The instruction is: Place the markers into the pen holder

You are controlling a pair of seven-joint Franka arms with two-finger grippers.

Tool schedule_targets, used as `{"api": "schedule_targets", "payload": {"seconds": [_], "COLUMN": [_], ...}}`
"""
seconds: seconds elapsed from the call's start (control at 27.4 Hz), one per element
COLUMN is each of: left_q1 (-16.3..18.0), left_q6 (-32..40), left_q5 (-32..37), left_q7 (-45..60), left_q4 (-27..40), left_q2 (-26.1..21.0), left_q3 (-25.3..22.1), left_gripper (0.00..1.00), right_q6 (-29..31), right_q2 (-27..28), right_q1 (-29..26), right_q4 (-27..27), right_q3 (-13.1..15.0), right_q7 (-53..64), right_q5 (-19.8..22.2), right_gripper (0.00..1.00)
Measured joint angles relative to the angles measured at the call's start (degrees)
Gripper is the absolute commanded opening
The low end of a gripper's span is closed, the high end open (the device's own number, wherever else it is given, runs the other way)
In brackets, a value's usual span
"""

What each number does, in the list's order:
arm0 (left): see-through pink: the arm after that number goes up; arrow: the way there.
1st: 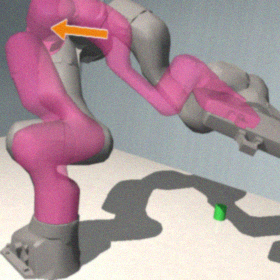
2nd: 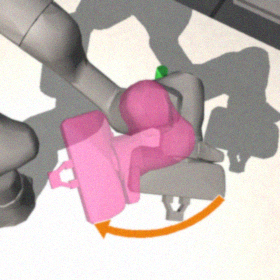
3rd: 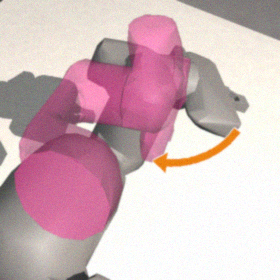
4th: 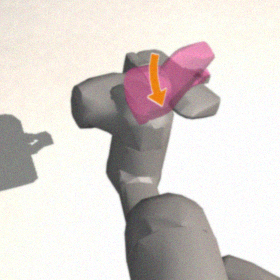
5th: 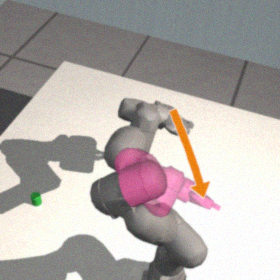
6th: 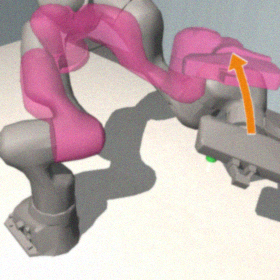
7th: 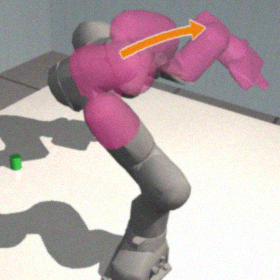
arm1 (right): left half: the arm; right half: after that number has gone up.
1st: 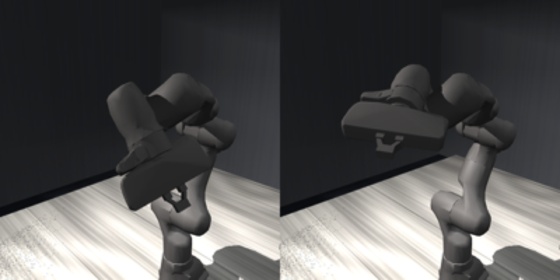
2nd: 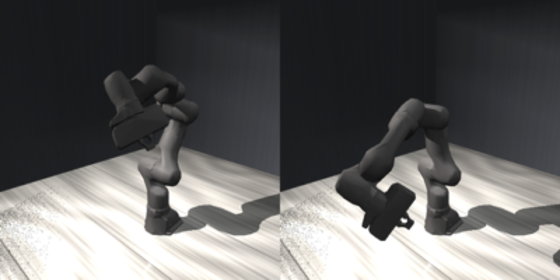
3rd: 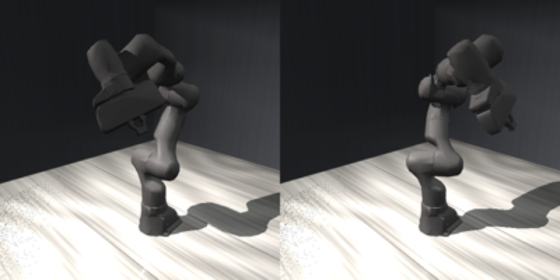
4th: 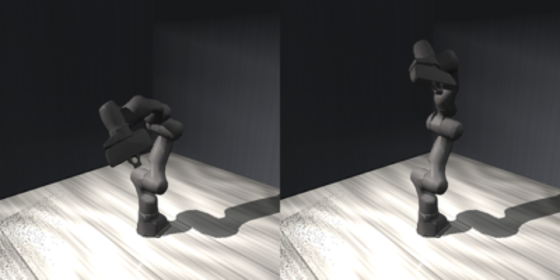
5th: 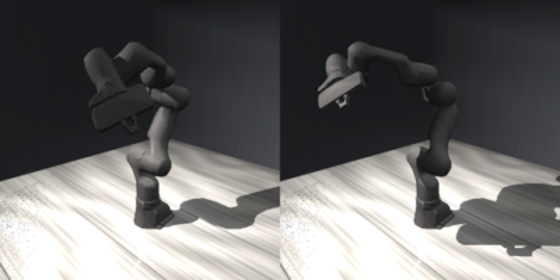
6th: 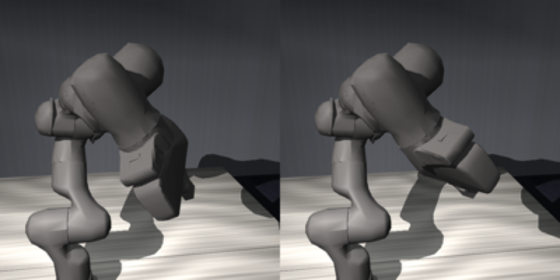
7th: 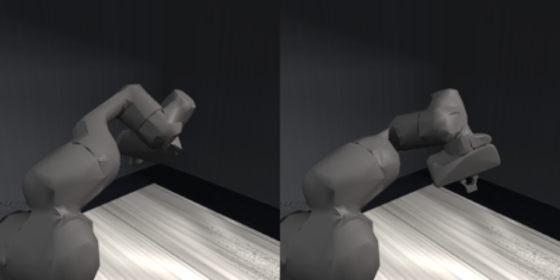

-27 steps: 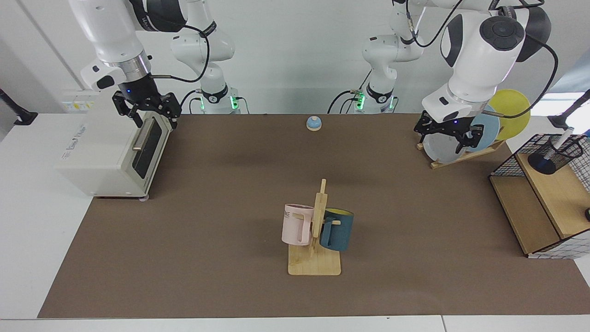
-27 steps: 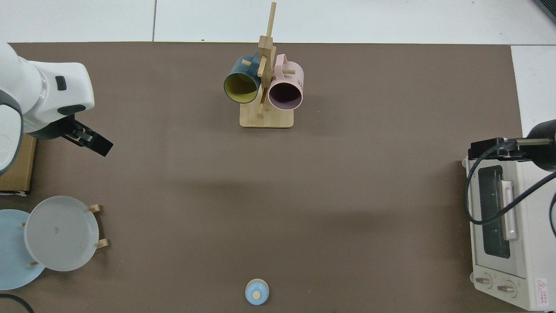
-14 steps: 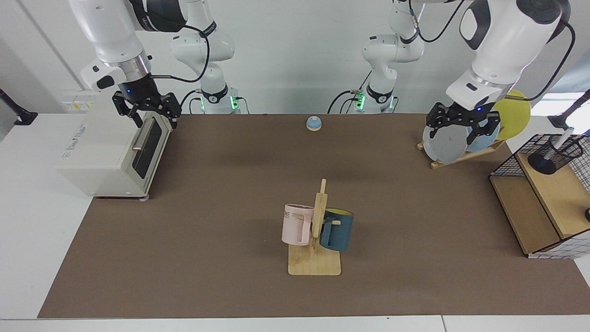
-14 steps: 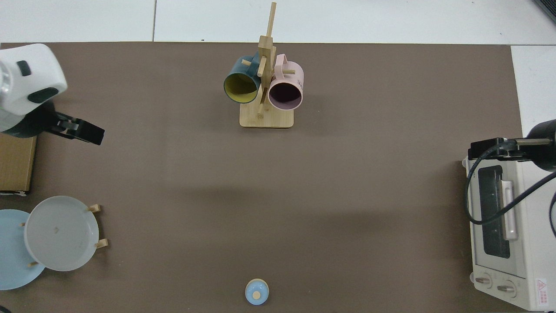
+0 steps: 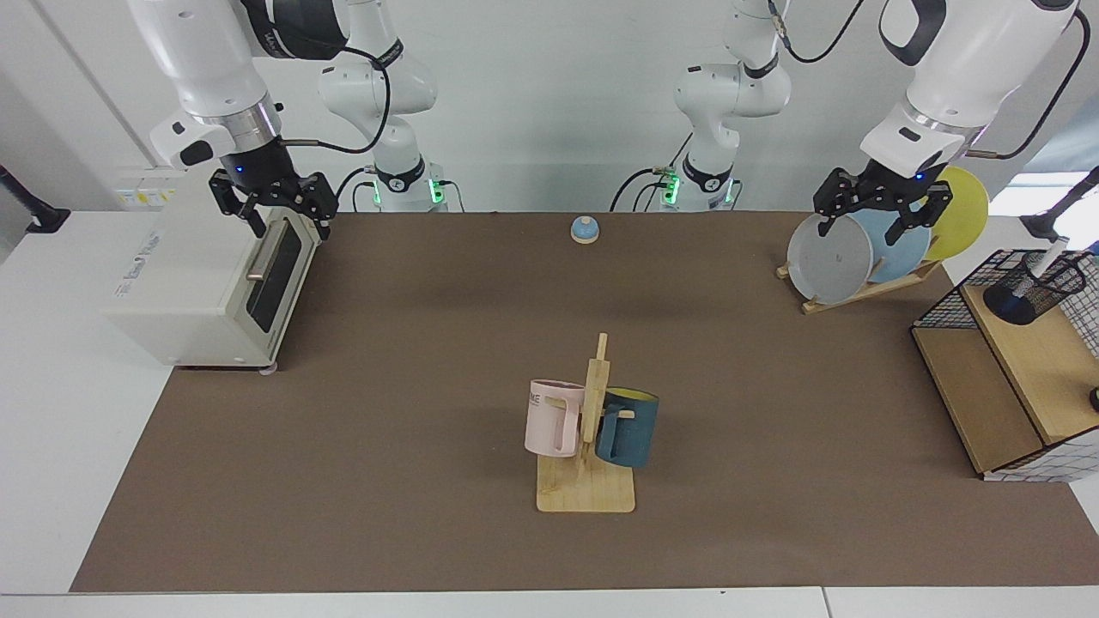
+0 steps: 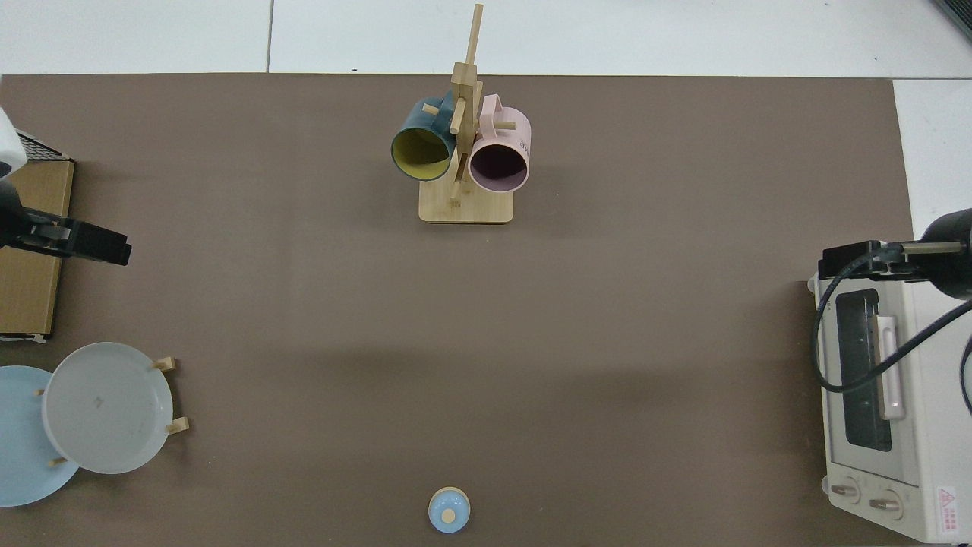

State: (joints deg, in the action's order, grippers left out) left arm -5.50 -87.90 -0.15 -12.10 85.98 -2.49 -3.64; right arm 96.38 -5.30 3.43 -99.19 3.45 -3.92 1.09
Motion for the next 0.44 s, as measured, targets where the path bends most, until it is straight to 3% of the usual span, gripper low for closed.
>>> {"api": "schedule_targets", "payload": {"seconds": [0.44], "left_q1": [0.1], "left_q6": [0.0], "left_q5": [0.0], "left_q7": [0.2], "left_q4": [0.0], "left_q2": [0.0], "left_q3": [0.9], "left_gripper": [1.0], "right_q6": [0.0], "right_q2": [0.0], "right_q1": [0.0], "right_q4": [0.0], "right_q3": [0.0], "right_q7": [0.0], "right_q5": [0.0], "right_gripper": [1.0]}}
